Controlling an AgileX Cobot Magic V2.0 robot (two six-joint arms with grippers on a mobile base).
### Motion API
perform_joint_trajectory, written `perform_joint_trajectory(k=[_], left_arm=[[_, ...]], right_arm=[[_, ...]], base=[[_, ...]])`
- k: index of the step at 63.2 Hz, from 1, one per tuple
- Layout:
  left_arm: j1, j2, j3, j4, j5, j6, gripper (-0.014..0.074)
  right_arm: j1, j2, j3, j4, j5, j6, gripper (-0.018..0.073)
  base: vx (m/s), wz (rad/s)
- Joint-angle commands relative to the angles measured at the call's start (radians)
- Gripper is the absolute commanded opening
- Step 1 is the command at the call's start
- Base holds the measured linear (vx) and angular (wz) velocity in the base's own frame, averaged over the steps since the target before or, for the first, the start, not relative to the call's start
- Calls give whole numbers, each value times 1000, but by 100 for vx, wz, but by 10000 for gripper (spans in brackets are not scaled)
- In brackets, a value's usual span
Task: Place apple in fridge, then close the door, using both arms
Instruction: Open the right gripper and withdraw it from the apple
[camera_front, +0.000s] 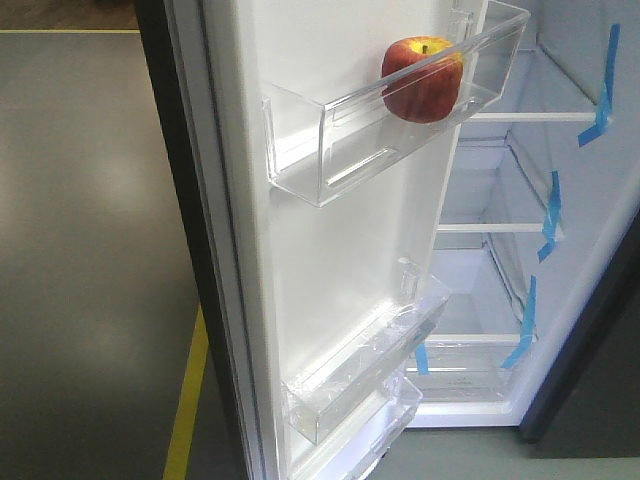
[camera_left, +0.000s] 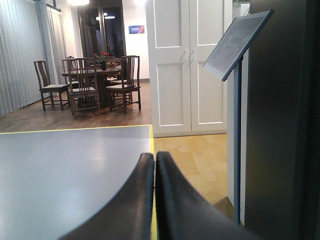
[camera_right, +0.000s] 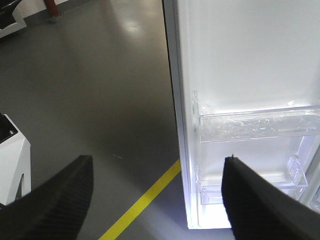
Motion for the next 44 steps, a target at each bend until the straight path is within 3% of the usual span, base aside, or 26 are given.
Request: perform_joint_trajectory(k=[1, 20, 34, 44], left_arm=[[1, -16, 21, 0, -90, -9, -6], [1, -13, -42, 0, -191, -37, -6], [1, 119, -370, 0, 108, -19, -6], [1, 303, -599, 0, 312, 45, -6]], right_arm=[[1, 15, -22, 34, -51, -2, 513], [1, 15, -22, 34, -51, -5, 513], [1, 15, -22, 34, -50, -5, 513], [1, 15, -22, 34, -50, -5, 513]], base=[[0, 0], [0, 0], [0, 0], [0, 0]])
